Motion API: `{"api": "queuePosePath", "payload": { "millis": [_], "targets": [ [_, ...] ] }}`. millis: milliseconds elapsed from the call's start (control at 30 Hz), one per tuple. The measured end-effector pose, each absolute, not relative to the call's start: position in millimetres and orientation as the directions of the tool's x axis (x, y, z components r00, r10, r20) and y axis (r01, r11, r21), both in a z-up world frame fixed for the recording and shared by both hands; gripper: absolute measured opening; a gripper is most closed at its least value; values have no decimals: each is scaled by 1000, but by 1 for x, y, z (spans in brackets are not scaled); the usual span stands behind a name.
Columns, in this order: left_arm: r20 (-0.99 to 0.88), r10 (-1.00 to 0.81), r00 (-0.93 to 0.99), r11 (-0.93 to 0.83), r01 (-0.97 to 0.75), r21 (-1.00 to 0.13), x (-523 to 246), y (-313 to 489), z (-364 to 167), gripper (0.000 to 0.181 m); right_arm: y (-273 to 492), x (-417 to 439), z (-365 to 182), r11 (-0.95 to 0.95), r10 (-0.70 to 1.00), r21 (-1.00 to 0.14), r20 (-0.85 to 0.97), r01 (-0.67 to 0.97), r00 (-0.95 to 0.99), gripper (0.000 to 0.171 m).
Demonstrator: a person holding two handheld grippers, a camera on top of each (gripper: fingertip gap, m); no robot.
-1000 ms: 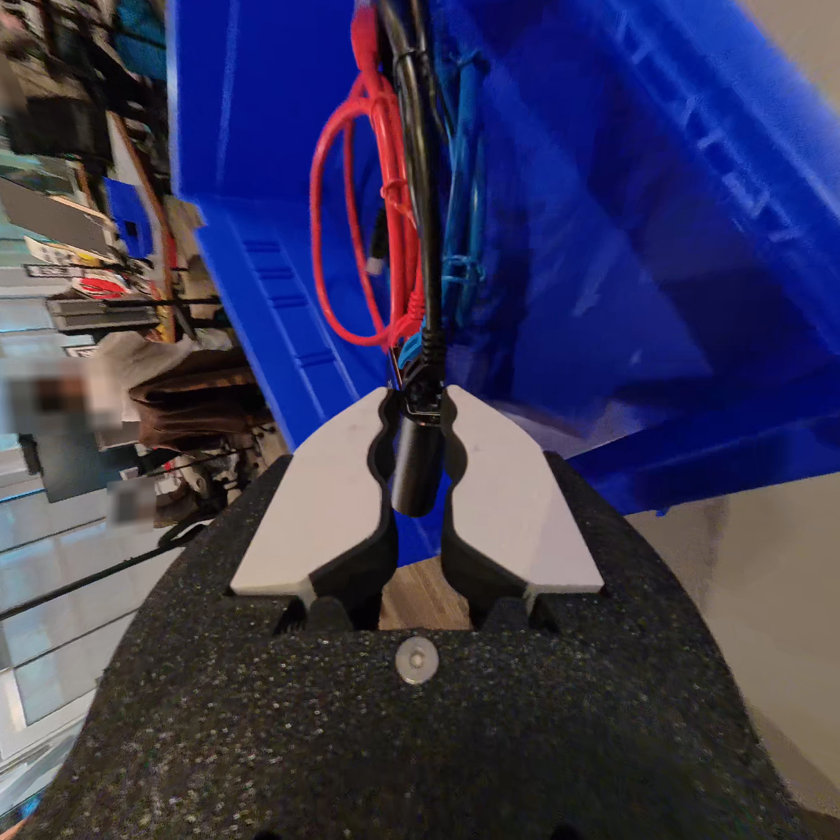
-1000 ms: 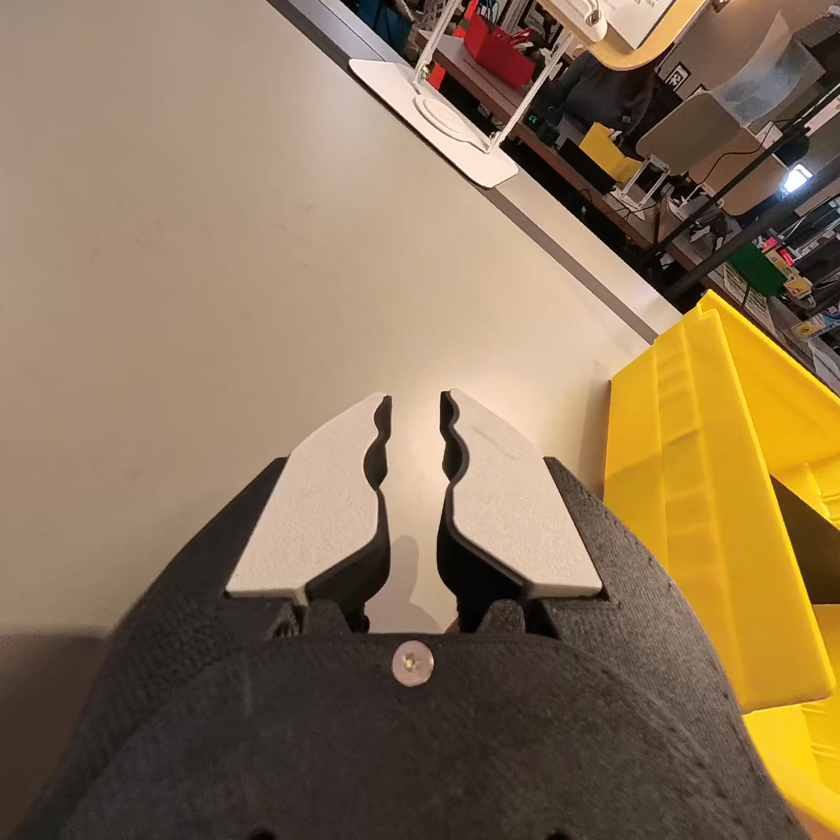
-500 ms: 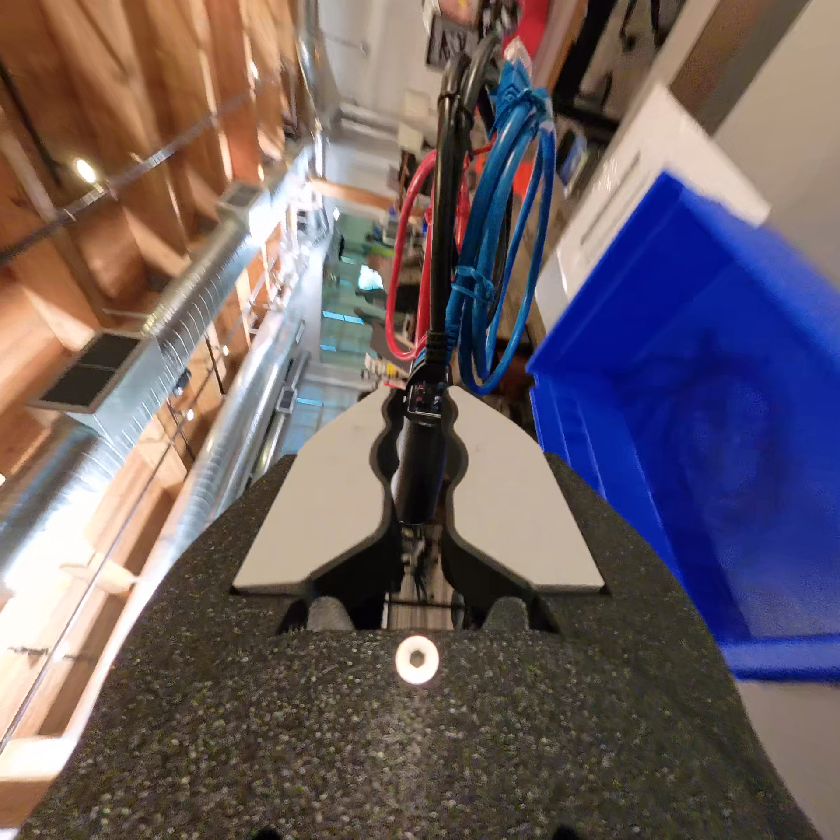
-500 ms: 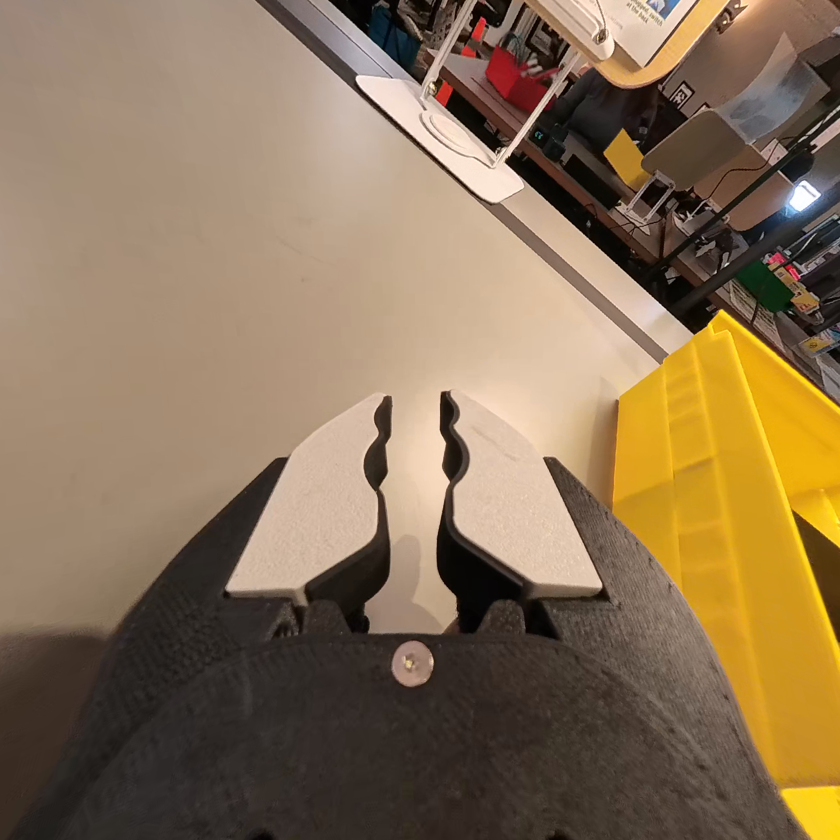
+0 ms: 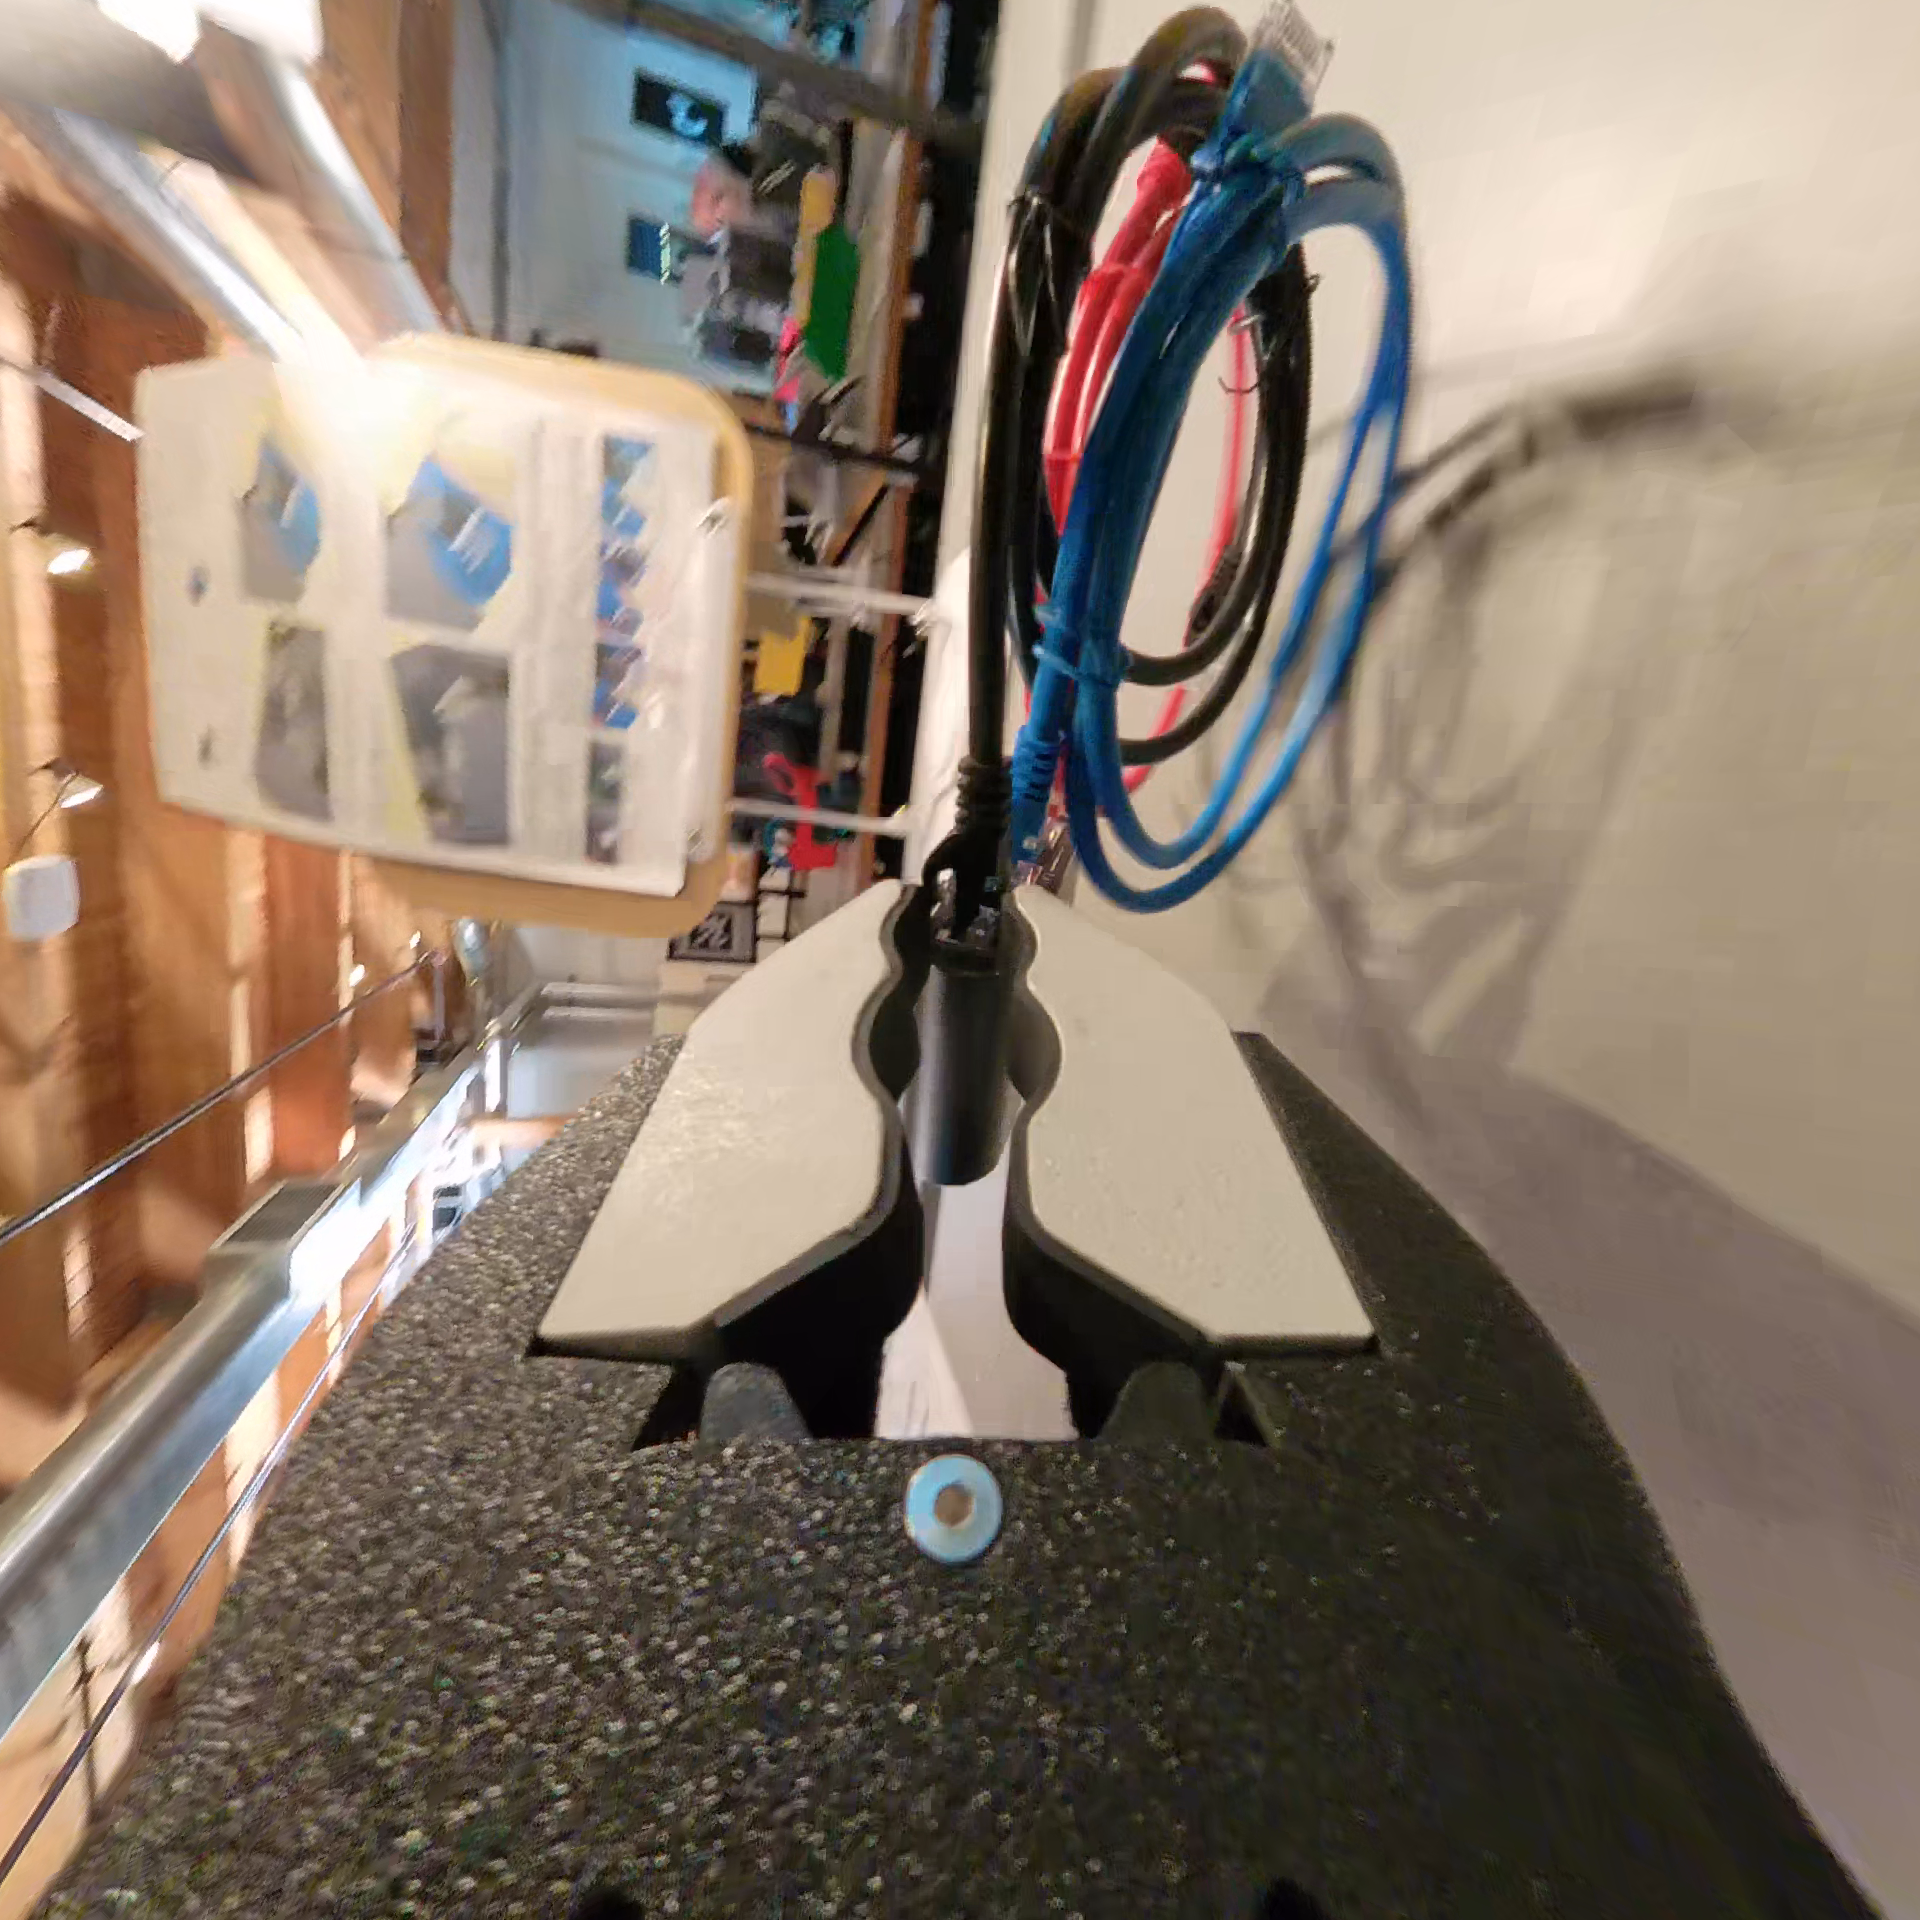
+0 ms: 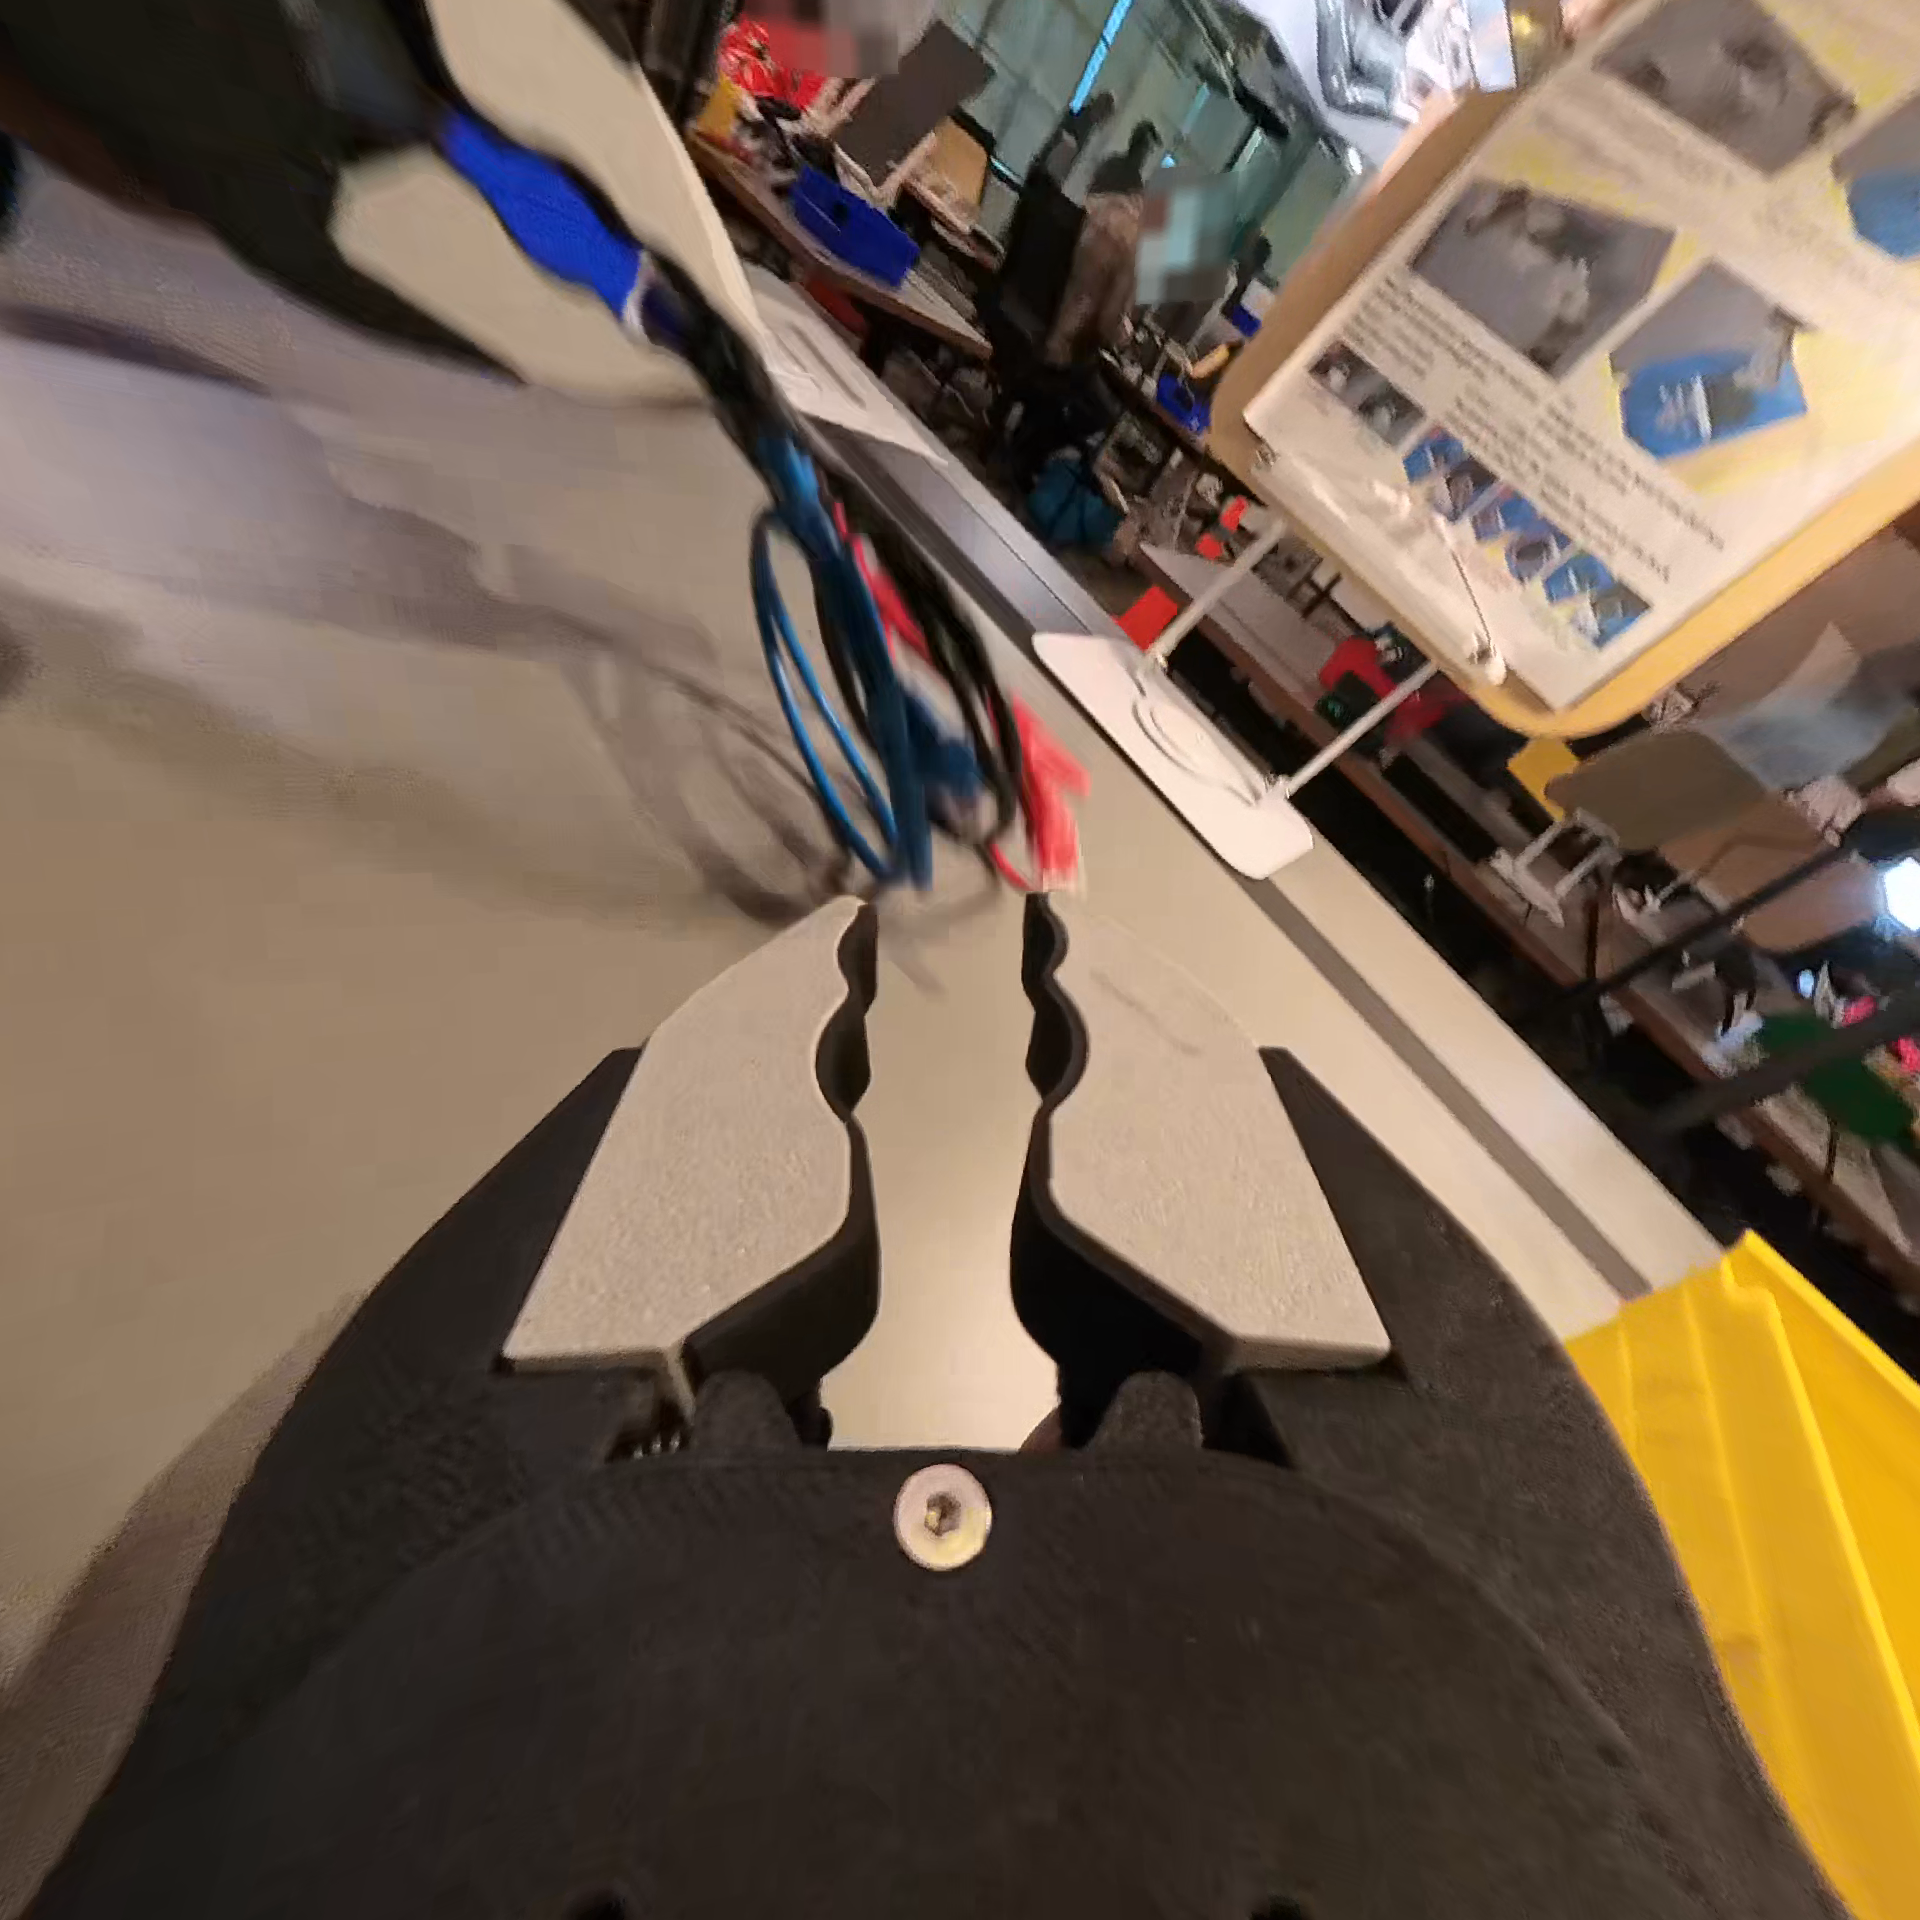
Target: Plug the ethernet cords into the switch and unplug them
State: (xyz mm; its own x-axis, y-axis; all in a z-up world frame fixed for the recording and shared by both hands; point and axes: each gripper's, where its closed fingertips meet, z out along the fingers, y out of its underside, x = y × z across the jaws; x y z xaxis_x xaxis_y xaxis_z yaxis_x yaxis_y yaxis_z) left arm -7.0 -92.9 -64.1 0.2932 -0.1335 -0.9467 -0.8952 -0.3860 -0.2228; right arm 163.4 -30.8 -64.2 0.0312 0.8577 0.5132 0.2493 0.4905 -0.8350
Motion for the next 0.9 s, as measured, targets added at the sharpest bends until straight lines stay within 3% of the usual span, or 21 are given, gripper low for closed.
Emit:
{"api": "queuePosePath", "payload": {
  "millis": [300, 400, 500, 600, 700, 800, 900],
  "targets": [
    [-887, -312, 339, -291, -923, -251, 62, -69, -129, 15, -60, 114, -87, 649, 759, -716, 631, 259, -159, 34],
    [-726, -419, 546, -342, -835, -431, 68, -82, -140, 40, -62, 107, -93, 606, 795, -751, 576, 262, -188, 35],
    [-487, -441, 754, -337, -642, -689, 78, -93, -116, 52, -62, 105, -97, 552, 834, -792, 519, 262, -187, 36],
    [-288, -269, 919, -356, -373, -857, 47, -78, -77, 44, -72, 100, -94, 432, 899, -868, 393, 244, -195, 38],
    [-96, -22, 995, -407, -96, -908, -10, -45, -66, 44, -100, 86, -83, 188, 961, -966, 144, 176, -236, 42],
    [144, 182, 973, -266, 190, -945, -56, -8, -57, 34, -134, 66, -64, -138, 946, -985, -162, 105, -281, 50],
    [395, 205, 896, -131, 425, -896, -74, 19, -55, 18, -157, 51, -54, -332, 884, -941, -335, 65, -326, 56]
  ]
}}
